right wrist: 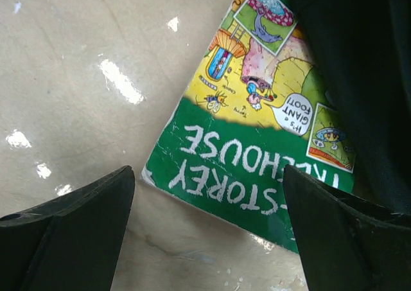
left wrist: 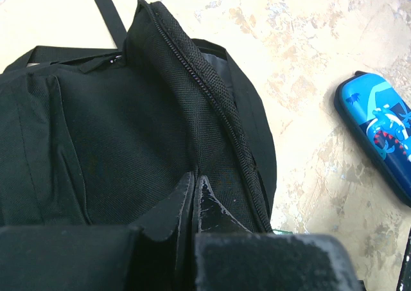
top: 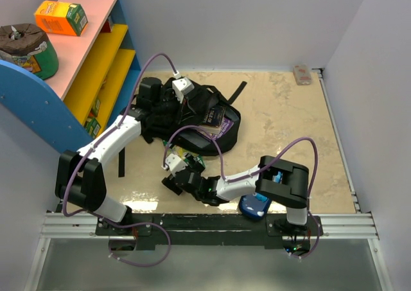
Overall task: Pack the student bag
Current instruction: Pick up the book from the center of the board.
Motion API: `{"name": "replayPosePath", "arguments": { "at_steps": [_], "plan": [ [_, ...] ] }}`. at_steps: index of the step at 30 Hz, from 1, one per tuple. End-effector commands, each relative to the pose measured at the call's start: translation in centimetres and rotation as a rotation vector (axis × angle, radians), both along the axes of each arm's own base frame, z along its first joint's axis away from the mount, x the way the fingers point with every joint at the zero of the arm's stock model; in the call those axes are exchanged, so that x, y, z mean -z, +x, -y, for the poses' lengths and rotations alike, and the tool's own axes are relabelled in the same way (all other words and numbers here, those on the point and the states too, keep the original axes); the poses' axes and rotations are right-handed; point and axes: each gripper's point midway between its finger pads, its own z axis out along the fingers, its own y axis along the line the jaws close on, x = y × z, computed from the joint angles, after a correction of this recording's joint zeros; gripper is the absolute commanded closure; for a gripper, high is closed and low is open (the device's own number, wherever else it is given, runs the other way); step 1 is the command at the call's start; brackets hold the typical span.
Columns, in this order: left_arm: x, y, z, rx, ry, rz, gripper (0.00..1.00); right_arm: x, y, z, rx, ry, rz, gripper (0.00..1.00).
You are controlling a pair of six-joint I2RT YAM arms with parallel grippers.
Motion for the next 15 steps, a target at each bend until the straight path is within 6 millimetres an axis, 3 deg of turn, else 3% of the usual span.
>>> {"name": "replayPosePath", "arguments": {
  "at_steps": [1, 4, 6, 7, 8, 9, 10, 15],
  "plan": [
    [-3.9, -0.3, 1.1, 0.060, -0.058, 0.085, 1.00, 1.2, -0.5, 0.3, -0.014, -0.037, -0.006, 0.01],
    [-3.9, -0.2, 1.1, 0.058, -0.061, 0.084, 1.00, 2.3, -0.5, 0.5, 0.006, -0.054, -0.023, 0.04],
    [-3.8, -0.2, 1.1, 0.058, -0.059, 0.082, 1.00, 3.7, -0.4, 1.0, 0.026, -0.093, -0.044, 0.14],
    [-3.8, -0.2, 1.1, 0.057, -0.057, 0.083, 1.00, 3.8, -0.6, 0.5, 0.011, -0.078, -0.078, 0.25],
    [-3.8, -0.2, 1.1, 0.056, -0.056, 0.084, 1.00, 4.3, -0.8, 0.4, -0.008, -0.083, -0.105, 0.59],
    [-3.8, -0.2, 1.1, 0.055, -0.056, 0.088, 1.00, 4.2, -0.6, 0.4, -0.009, -0.068, -0.125, 0.69],
    [-3.8, -0.2, 1.0, 0.057, -0.053, 0.092, 1.00, 4.4, -0.9, 0.4, -0.015, -0.057, -0.143, 0.77],
    [-4.1, -0.1, 0.9, 0.056, -0.047, 0.105, 1.00, 3.5, -0.8, 1.0, -0.003, -0.053, -0.131, 1.00]
  ]
}}
